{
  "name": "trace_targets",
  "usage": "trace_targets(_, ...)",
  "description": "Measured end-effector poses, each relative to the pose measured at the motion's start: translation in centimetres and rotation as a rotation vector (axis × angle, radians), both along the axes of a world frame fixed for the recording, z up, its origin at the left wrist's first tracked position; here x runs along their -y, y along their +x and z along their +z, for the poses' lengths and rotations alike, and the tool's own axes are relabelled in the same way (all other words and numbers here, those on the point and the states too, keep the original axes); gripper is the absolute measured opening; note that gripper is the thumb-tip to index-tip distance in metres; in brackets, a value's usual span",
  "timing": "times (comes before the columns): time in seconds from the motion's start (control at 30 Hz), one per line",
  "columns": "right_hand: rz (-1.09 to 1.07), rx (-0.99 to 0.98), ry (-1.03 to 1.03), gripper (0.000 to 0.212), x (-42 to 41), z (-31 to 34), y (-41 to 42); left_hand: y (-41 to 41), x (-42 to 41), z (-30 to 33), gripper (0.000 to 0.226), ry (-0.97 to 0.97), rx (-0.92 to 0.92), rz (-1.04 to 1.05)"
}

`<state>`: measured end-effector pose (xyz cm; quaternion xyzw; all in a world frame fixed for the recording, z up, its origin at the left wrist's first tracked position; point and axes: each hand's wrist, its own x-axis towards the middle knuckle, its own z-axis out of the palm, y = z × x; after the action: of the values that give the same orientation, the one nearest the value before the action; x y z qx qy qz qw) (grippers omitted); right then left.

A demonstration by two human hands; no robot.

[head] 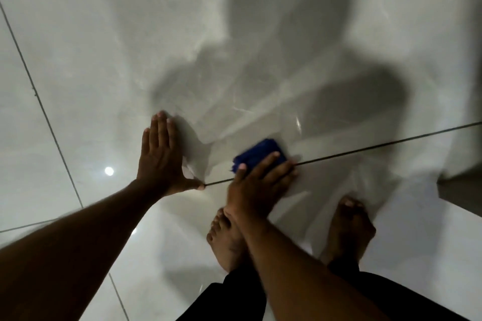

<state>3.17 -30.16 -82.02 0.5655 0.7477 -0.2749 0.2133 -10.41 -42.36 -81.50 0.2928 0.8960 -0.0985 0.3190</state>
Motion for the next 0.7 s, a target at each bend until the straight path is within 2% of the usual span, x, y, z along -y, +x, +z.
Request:
trace_targets(0.07,0.044,0.016,-0.116,0.083,2.4,1.9,-2.0,1.1,-0.1,0.7,0.174,-0.001,-0.033,0.095)
trace_targets(0.17,0.147,0.039,-0.180,0.096,2.3,3.7,-3.0,3.6,-0.8,2.0,0.164,-0.025,-0.024,0.335)
trace_targets(0.23,-0.011,0.029,-0.296,0.083,0.7,4.0,-3.2,5.3,-1.4,3.1,0.149,-0.013,0.021,0.480)
trace_targets(0.3,-0.244,0.063,-0.522,0.069,-1.0,4.9,-3.5,6.4,-1.5,4.9,0.129,0.007,0.067,0.583)
trace_targets(0.37,-0.277,0.035,-0.630,0.044,-2.3,8.2,-3.6,6.7,-1.3,8.3,0.111,0.025,0.120,0.680)
trace_targets(0.43,-0.291,-0.061,-0.599,0.023,-3.2,14.0,-3.5,6.5,-1.7,13.2,0.096,0.087,0.143,0.791)
trace_targets(0.5,-0.333,-0.168,-0.584,0.011,-3.9,21.7,-3.5,5.4,-2.9,20.3,0.085,0.208,0.231,1.007)
trace_targets(0.6,-0.369,-0.297,-0.642,0.011,-4.5,34.5,-4.2,4.1,-5.1,31.3,0.095,0.391,0.510,1.315)
trace_targets(0.67,-0.331,-0.375,-0.687,0.014,-5.3,43.7,-4.9,2.8,-6.0,39.4,0.101,0.539,0.683,1.349)
trace_targets(0.7,-0.305,-0.417,-0.699,0.015,-5.8,48.2,-5.2,2.1,-6.4,43.6,0.094,0.598,0.757,1.332)
